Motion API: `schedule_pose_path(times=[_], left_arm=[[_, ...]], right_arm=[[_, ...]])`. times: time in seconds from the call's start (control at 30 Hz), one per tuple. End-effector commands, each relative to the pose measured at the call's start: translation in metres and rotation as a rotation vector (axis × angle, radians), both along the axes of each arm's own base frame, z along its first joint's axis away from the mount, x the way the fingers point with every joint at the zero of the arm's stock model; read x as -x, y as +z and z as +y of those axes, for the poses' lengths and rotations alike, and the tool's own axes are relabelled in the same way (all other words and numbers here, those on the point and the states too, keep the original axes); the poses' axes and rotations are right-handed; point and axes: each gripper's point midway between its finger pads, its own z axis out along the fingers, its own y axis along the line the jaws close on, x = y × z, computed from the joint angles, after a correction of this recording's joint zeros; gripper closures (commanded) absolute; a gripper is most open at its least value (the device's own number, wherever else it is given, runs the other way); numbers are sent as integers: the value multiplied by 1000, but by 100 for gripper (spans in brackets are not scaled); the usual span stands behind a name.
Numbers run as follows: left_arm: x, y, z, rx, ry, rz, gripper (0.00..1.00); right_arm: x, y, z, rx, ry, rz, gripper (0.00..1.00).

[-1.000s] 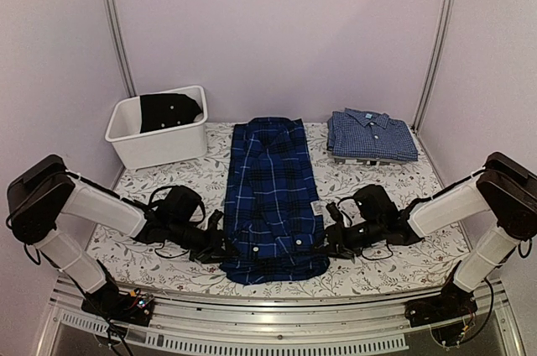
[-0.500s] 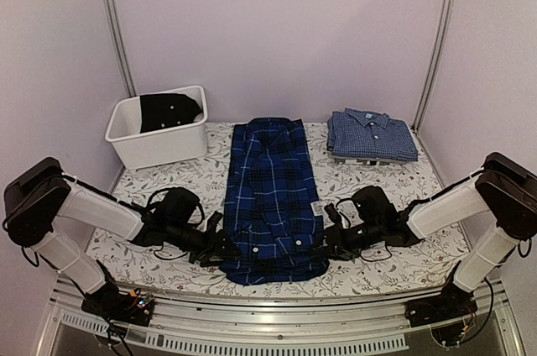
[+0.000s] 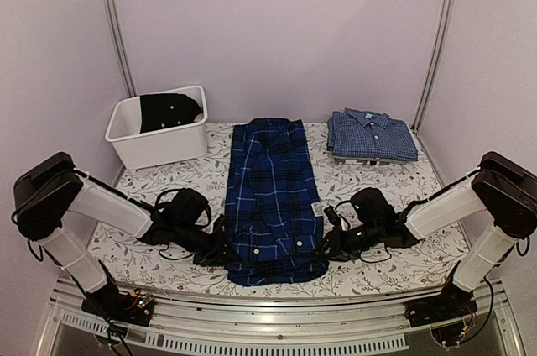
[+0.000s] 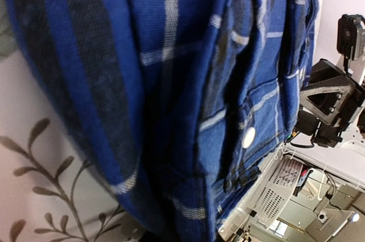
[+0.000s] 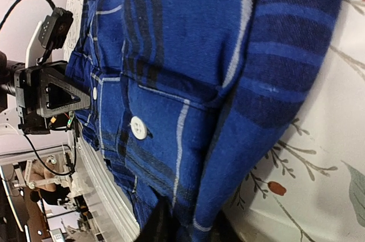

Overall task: Fold and stack the long sleeve shirts
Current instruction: Move the rectangle-folded shirt to the center of the board, then pick up the rectangle-folded shirt from the center of the board.

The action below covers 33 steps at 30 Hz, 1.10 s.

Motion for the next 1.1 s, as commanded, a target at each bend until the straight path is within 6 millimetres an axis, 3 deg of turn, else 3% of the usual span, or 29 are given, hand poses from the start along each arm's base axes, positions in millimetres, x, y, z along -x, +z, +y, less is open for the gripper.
schedule_pose_path(times=[0.0, 0.1, 0.23, 0.27, 0.43, 0.53, 1.07], left_arm=[[22, -18, 18, -121, -30, 37, 92], [30, -15, 25, -149, -42, 34, 95], [42, -13, 33, -169, -54, 35, 95], [44, -12, 34, -170, -57, 34, 95], [48, -13, 37, -185, -65, 25, 91], [47, -12, 34, -182, -70, 16, 90], [46, -11, 30, -188, -89, -7, 92]], right_arm=[[15, -8, -1, 24, 28, 20, 88], [26, -9, -1, 29, 42, 29, 96], [44, -8, 1, 32, 59, 41, 97], [48, -8, 1, 35, 61, 43, 95], [49, -7, -2, 36, 28, 43, 63], [46, -3, 3, 19, 20, 43, 57], [34, -14, 2, 24, -61, 73, 60]])
